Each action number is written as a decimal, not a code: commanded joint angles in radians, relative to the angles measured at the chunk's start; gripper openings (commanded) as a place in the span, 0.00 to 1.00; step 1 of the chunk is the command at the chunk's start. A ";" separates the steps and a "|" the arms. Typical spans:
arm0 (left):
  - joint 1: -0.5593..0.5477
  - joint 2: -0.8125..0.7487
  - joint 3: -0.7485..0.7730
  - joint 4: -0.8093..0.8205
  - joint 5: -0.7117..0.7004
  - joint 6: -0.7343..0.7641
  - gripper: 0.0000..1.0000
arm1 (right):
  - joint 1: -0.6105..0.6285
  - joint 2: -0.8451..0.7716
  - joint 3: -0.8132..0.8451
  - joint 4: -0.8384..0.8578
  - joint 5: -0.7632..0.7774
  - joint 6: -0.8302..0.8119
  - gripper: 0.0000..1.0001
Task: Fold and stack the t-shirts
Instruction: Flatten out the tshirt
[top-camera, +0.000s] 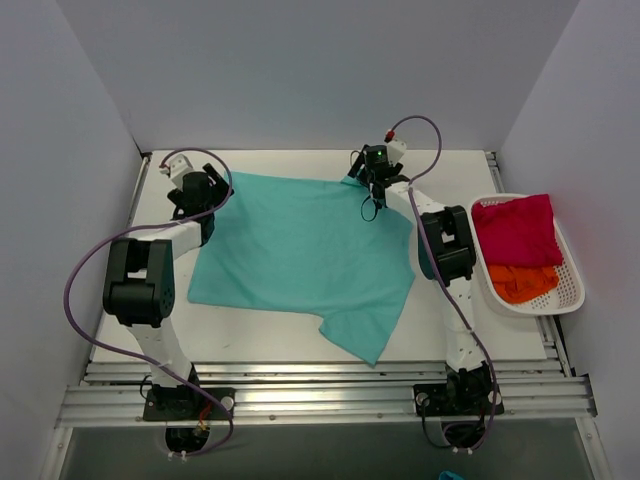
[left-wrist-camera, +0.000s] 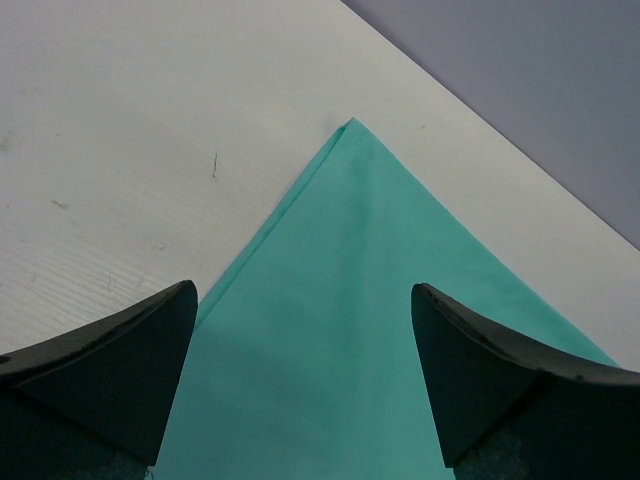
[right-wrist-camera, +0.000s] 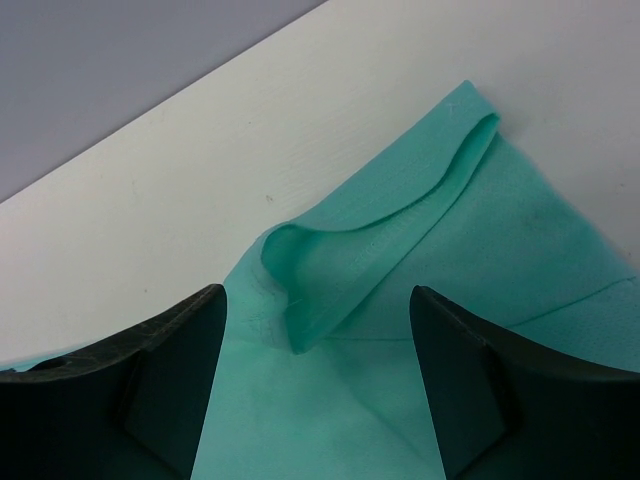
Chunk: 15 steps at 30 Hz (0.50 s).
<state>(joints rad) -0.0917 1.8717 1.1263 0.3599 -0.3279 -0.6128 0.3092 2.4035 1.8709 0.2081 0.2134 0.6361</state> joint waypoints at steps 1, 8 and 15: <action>-0.002 0.015 0.015 0.067 0.009 0.018 0.97 | 0.005 0.025 0.051 -0.003 0.037 0.008 0.69; -0.002 0.024 0.006 0.085 0.007 0.022 0.98 | 0.005 0.100 0.111 -0.006 0.029 0.014 0.69; -0.002 0.040 0.001 0.106 0.007 0.028 0.98 | -0.001 0.164 0.198 -0.012 0.018 0.019 0.69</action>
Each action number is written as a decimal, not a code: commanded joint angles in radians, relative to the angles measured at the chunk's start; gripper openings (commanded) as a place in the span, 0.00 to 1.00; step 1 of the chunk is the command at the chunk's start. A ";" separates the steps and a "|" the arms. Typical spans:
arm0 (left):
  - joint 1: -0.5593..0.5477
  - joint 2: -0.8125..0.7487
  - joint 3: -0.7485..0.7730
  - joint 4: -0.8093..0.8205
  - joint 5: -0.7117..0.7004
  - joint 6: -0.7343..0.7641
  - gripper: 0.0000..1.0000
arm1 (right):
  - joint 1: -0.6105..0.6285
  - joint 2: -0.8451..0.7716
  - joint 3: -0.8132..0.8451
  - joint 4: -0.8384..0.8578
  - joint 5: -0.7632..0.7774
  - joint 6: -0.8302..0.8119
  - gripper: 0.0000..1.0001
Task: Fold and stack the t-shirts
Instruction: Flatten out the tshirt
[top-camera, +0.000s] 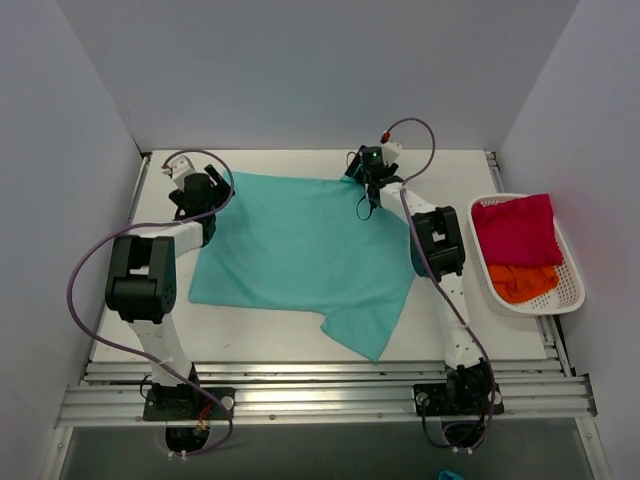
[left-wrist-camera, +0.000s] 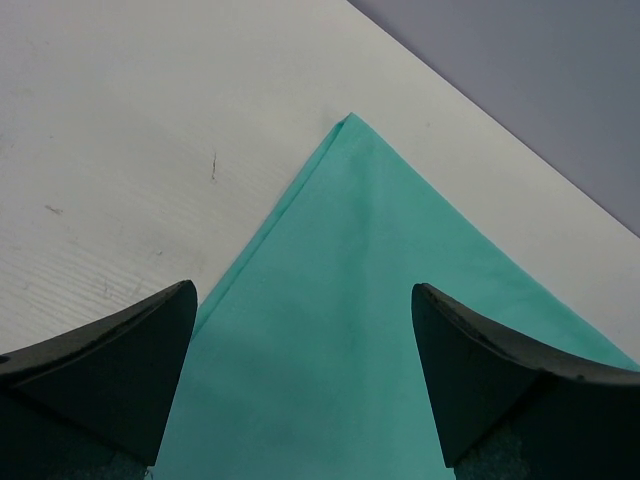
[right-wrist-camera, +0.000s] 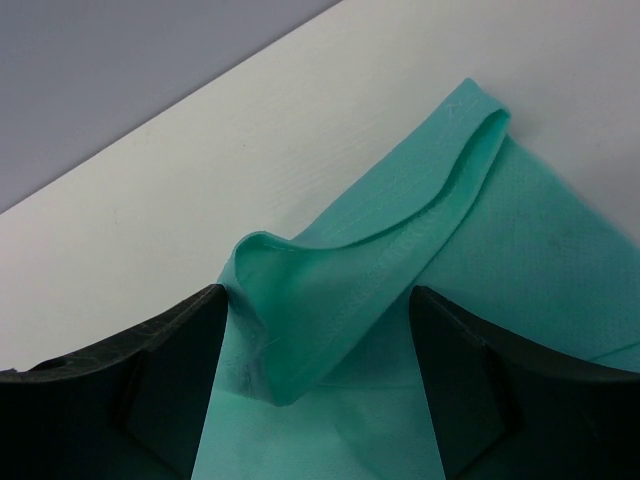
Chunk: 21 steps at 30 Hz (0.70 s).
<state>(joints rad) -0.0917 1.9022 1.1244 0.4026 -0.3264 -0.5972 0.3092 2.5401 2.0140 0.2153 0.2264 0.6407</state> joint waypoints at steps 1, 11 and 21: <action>-0.002 0.012 0.005 0.064 0.007 0.014 0.97 | -0.002 0.032 0.066 -0.019 0.004 0.014 0.69; -0.003 0.031 0.015 0.070 0.010 0.016 0.98 | -0.004 0.097 0.192 -0.021 -0.013 0.022 0.69; -0.006 0.040 0.022 0.071 0.024 0.019 0.98 | 0.007 0.198 0.316 0.081 -0.032 0.073 0.72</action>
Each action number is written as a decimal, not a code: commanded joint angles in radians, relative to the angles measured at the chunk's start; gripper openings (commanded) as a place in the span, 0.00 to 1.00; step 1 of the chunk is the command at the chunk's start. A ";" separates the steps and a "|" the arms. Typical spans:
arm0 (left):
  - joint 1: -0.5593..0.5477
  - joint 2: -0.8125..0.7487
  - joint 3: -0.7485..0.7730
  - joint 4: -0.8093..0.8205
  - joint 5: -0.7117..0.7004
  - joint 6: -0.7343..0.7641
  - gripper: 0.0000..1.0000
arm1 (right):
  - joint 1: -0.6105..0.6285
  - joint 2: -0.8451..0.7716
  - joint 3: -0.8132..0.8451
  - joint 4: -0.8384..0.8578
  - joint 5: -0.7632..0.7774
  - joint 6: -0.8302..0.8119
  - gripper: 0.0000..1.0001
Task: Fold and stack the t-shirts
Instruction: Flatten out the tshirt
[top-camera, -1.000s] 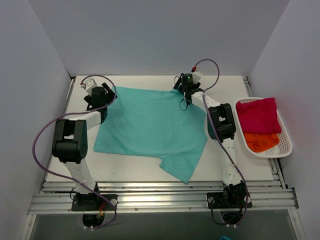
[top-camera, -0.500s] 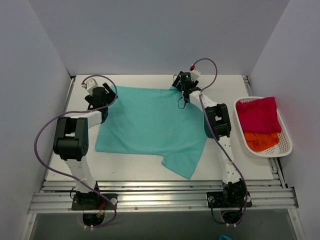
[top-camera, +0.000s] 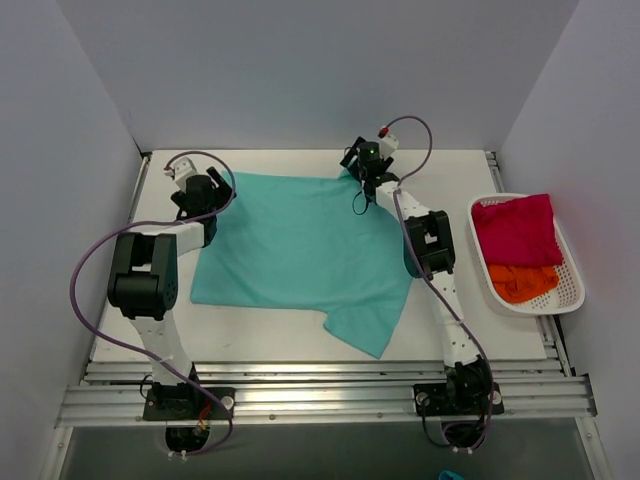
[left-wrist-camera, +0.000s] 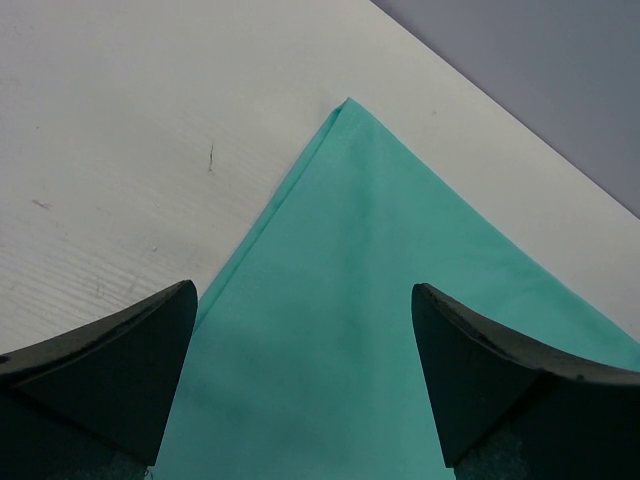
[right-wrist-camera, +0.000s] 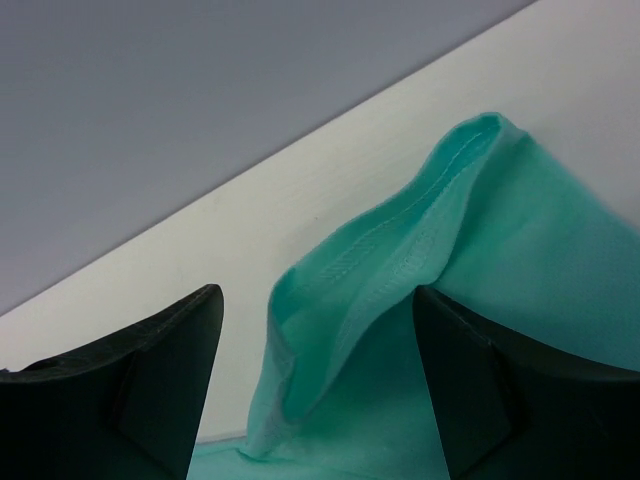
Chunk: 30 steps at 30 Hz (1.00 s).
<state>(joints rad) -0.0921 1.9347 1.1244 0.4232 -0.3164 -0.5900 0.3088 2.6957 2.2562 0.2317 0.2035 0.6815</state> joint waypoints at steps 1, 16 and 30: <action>-0.006 0.009 0.021 0.052 0.014 0.012 0.98 | 0.009 0.061 0.106 0.078 -0.016 0.042 0.73; -0.006 0.010 0.020 0.062 0.033 0.024 0.97 | 0.058 -0.008 -0.048 0.774 -0.144 0.009 0.92; -0.063 -0.254 -0.100 0.006 -0.131 0.027 0.97 | 0.026 -0.947 -0.990 0.444 0.255 -0.122 0.96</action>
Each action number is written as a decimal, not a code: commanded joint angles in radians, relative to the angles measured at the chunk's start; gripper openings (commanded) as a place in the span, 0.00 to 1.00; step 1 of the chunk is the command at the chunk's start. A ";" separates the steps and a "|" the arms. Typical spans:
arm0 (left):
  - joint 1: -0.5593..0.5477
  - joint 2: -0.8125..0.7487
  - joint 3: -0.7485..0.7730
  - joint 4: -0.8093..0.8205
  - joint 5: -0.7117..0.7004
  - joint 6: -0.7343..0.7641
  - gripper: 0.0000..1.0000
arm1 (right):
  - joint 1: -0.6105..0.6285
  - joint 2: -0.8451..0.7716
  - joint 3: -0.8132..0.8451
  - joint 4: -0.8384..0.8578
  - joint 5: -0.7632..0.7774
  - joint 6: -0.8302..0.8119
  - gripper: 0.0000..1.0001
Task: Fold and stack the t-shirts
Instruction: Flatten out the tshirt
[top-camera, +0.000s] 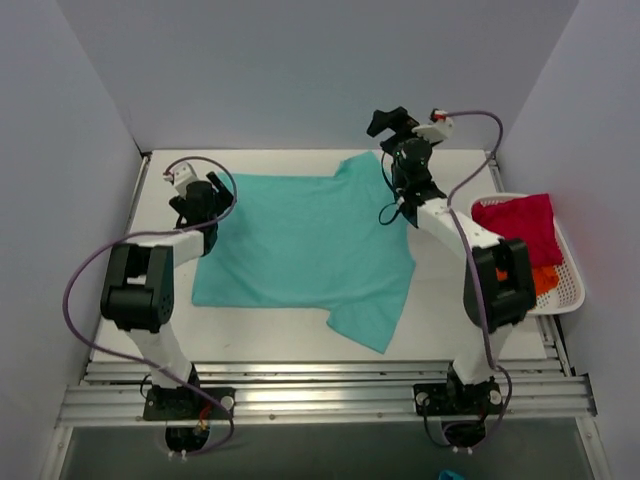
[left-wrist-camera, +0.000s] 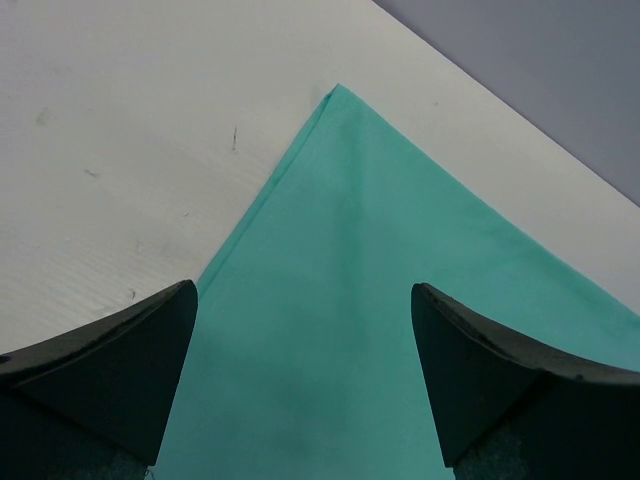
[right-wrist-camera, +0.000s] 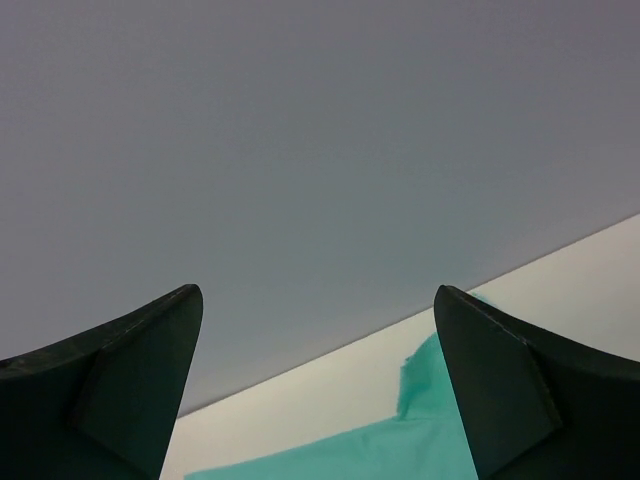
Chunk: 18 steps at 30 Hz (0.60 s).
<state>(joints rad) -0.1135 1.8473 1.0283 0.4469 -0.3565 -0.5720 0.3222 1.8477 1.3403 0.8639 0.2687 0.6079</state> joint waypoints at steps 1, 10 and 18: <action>-0.052 -0.195 -0.011 -0.074 -0.132 0.017 0.97 | 0.012 -0.160 -0.111 -0.250 0.214 -0.030 0.96; -0.153 -0.500 -0.218 -0.371 -0.297 -0.116 0.96 | 0.129 -0.523 -0.548 -0.561 0.435 0.292 0.92; -0.187 -0.758 -0.362 -0.685 -0.299 -0.305 0.94 | 0.382 -0.668 -0.600 -1.011 0.373 0.498 0.95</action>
<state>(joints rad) -0.2813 1.1877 0.6960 -0.1043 -0.6765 -0.7967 0.6128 1.2057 0.6807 0.1070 0.6094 0.9653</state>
